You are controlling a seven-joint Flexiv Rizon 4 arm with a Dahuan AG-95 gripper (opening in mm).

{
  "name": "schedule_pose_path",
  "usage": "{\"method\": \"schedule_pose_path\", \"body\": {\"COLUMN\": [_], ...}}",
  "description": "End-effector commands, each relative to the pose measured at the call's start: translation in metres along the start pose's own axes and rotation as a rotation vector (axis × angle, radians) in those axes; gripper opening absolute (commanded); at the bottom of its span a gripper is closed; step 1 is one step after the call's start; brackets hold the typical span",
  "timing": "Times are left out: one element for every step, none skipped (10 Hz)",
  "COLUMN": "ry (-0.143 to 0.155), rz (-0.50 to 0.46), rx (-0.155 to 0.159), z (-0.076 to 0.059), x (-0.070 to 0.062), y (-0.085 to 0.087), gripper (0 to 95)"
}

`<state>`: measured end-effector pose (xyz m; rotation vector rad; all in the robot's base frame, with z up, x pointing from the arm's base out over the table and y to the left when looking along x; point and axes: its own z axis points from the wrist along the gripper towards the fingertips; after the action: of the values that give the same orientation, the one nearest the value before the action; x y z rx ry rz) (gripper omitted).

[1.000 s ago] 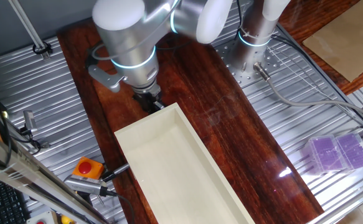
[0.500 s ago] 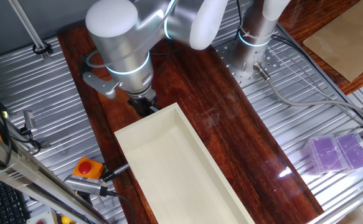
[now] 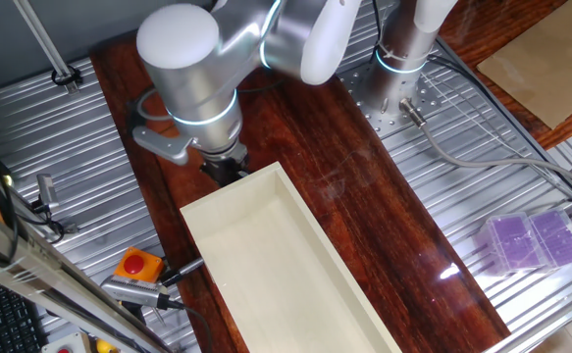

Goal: Turn on the water tap

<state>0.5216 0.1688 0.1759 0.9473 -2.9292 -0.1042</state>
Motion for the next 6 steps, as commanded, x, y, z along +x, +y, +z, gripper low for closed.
{"method": "schedule_pose_path", "body": {"ry": [0.009, 0.01, 0.01, 0.013, 0.014, 0.015], "rz": [-0.129, -0.182, -0.219, -0.274, -0.306, -0.334], "rx": [0.012, 0.016, 0.018, 0.021, 0.021, 0.022], "z": [0.0005, 0.0019, 0.0024, 0.0022, 0.0025, 0.0035], "x": [0.0001, 0.0, 0.0, 0.0004, 0.0004, 0.0003], "y": [0.0, -0.0005, -0.0008, -0.0011, -0.0012, -0.0016], "gripper": [0.0, 0.0, 0.0, 0.0, 0.0, 0.0]}}
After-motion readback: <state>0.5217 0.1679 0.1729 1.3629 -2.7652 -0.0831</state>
